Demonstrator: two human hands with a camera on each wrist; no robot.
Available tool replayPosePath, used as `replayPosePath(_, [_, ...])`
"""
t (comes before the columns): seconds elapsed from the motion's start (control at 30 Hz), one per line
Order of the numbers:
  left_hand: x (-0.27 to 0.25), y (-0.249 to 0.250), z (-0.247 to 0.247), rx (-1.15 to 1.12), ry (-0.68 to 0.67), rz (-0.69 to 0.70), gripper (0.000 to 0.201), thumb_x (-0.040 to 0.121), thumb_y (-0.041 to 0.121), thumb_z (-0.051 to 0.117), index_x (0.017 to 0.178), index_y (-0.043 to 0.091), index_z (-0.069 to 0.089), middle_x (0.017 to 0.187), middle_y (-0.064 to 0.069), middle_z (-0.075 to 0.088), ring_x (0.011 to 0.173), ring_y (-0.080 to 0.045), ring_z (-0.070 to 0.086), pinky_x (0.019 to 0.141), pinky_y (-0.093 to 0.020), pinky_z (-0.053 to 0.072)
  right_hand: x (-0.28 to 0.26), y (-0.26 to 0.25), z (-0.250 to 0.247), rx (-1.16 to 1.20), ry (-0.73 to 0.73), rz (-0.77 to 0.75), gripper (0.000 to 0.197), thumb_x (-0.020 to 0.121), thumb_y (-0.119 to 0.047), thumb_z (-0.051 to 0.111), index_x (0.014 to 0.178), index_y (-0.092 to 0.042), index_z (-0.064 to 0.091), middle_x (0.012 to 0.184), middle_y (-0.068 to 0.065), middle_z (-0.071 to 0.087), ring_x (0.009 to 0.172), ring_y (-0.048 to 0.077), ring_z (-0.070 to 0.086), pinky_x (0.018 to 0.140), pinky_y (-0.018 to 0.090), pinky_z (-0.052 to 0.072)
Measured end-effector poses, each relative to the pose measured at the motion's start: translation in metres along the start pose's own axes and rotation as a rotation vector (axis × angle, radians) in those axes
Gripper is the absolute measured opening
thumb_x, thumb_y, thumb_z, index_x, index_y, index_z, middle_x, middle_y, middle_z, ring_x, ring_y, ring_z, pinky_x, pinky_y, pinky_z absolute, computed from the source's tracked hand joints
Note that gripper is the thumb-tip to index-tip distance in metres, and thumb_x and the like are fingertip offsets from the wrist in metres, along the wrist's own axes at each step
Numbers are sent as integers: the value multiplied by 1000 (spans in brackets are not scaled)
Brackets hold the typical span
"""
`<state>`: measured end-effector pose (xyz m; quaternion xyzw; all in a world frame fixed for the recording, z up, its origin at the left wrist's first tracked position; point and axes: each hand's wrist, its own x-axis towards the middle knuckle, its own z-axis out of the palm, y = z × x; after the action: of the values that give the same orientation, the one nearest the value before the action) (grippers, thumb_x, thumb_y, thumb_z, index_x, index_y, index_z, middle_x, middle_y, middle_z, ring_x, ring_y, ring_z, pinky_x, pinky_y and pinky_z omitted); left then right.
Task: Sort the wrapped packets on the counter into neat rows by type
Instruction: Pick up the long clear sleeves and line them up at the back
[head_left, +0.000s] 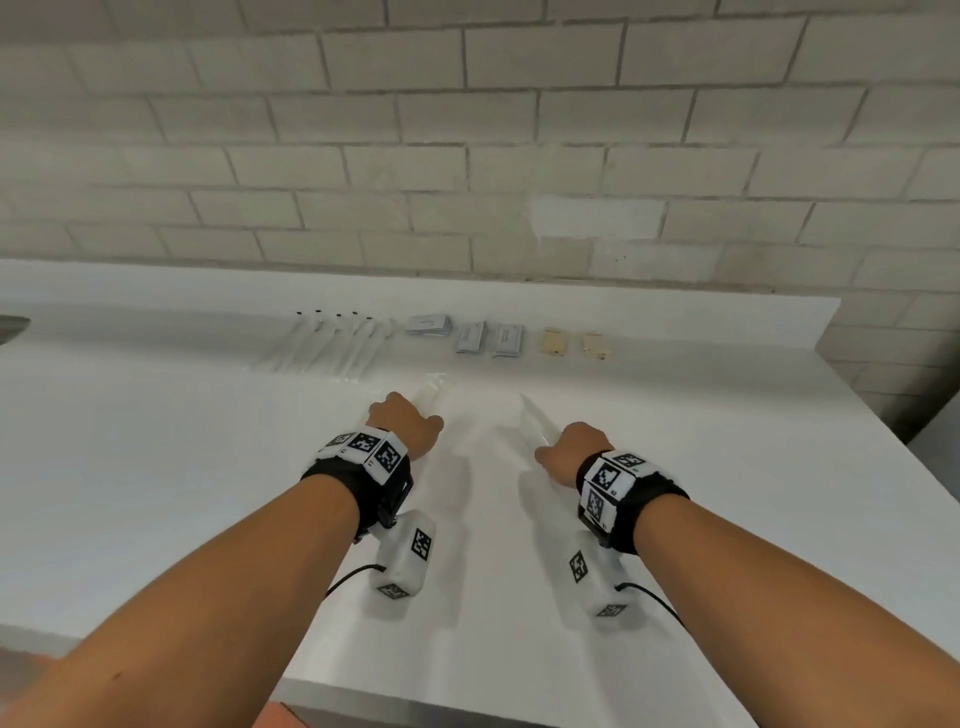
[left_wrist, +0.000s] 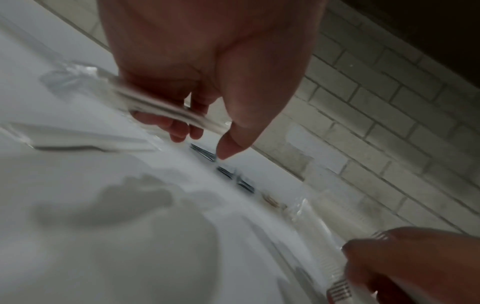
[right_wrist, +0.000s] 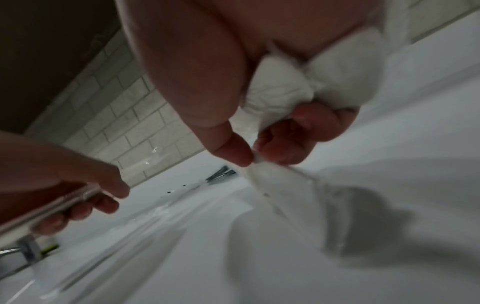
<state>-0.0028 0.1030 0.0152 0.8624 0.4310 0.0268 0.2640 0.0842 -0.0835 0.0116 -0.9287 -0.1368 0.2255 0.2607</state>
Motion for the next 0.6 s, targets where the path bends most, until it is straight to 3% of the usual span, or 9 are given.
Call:
replayPosePath(0.1, [26,-29,-18,105,-21,-48,40,80,30,65,106,0,59,114,-19,63,95,-32,65,68,-30,47,13,-36,17,86,-51,-55,22,88,-28,56,82,-8,50,74,1,51,76,23,53,50,23,36])
replayPosePath(0.2, [50,-56,-30,186,-70,-60,19,85,24,61,82,5,58,107,-14,66,96,-30,64,74,-30,48,27,-62,31,145,-50,-97,21,88,-24,56,73,-11,48,72,0,51,63,16,50,50,22,36])
replayPosePath(0.3, [68,-75,-33,216,-133,-77,29,81,33,66,71,8,55,75,-3,61,75,-25,62,68,-26,51,38,-80,42,146,-20,-93,24,84,-22,62,71,-13,44,67,-3,45,56,11,43,49,21,34])
replayPosePath(0.37, [74,-81,-34,246,-157,-60,25,80,29,67,66,13,54,64,1,54,71,-23,60,65,-24,49,41,-90,48,153,-6,-80,22,80,-18,65,76,-12,44,67,-2,43,56,12,42,49,21,33])
replayPosePath(0.5, [86,-77,-34,296,-192,26,33,84,19,65,59,13,44,62,1,49,74,-21,56,67,-21,45,49,-103,60,185,12,-57,28,76,-13,66,63,-16,41,63,-2,43,55,15,43,52,23,34])
replayPosePath(0.6, [92,-74,-32,331,-270,86,20,82,20,67,67,19,54,74,-1,58,76,-19,56,69,-21,46,49,-107,67,189,18,-60,29,77,-15,66,62,-16,41,62,-2,44,53,14,42,51,23,34])
